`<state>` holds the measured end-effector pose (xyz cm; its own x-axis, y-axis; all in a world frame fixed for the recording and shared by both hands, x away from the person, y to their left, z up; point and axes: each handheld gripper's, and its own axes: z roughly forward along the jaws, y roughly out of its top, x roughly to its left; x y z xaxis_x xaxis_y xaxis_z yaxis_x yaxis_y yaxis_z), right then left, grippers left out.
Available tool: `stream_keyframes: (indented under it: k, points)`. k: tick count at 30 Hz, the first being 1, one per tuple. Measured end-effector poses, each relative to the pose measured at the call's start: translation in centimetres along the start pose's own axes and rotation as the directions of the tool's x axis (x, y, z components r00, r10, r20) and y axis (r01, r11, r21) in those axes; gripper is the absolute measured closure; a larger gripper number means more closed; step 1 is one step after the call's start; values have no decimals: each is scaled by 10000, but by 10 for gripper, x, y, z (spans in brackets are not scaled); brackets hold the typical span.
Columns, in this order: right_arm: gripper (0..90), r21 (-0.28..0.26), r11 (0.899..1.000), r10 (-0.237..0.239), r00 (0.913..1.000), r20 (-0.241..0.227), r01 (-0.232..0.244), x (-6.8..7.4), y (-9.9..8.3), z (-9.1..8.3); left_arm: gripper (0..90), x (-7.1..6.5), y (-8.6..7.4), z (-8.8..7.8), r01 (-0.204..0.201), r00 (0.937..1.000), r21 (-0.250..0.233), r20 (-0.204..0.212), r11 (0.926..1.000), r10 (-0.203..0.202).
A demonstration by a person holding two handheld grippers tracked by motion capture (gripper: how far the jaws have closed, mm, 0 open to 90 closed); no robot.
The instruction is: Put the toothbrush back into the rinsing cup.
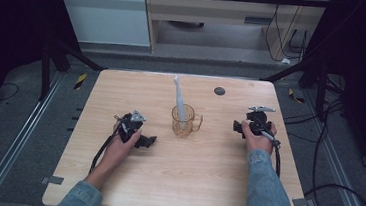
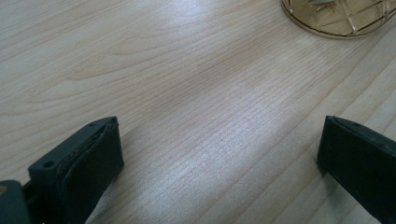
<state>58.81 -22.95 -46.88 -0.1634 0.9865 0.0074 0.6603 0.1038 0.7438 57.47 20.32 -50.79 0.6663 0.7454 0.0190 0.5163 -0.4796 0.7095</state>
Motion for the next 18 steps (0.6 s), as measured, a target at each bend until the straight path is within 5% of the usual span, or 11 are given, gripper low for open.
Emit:
stream_keyframes:
  k: [18]
  points:
    - [123, 44, 9992, 394, 9992, -51, -394, 2, -3, 25, 0, 0, 0, 0, -14, 10000, 10, -4, 10000, 14]
